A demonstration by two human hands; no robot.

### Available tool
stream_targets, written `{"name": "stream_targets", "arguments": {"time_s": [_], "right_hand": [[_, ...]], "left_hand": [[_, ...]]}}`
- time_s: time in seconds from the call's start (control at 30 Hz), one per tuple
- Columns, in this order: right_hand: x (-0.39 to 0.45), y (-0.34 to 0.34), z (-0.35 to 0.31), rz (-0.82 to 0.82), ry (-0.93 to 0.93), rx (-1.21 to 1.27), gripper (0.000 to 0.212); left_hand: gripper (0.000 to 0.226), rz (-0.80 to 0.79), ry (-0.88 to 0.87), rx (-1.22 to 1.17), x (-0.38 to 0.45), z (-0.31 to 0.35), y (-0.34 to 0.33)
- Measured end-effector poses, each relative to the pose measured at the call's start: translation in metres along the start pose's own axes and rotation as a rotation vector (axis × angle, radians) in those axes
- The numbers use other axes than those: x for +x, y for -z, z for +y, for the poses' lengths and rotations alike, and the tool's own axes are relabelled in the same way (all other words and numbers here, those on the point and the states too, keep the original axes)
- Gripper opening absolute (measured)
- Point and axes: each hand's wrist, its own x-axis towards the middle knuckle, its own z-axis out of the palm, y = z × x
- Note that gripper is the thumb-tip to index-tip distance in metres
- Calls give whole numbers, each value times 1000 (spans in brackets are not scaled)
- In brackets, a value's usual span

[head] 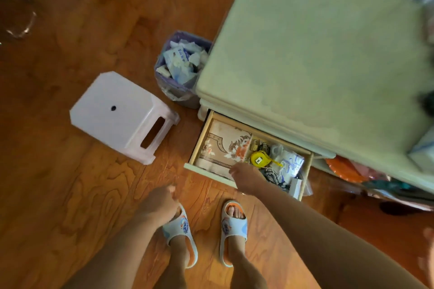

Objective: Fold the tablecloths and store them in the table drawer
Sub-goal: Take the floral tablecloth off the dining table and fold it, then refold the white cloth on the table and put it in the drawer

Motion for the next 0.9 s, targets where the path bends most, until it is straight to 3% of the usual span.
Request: {"name": "stream_targets", "arguments": {"time_s": [0.17,0.33,0.47,0.67,0.9], "right_hand": [[-138,93,-97,125,86,1,30],[-251,112,-252,189,339,112,26],[-325,81,-399,110,573,92,20],[-395,-12,-615,54,751,50,19],[-463,-97,-767,-74,827,83,15]], "left_hand": [[30,199,51,-305,-141,-11,107],[18,407,53,-803,-279,-72,198],[13,648,47,-947,-368,-185,255],[18,887,127,-1096,-480,-403,310],[17,1060,204,-1097,-583,-575,373]]}}
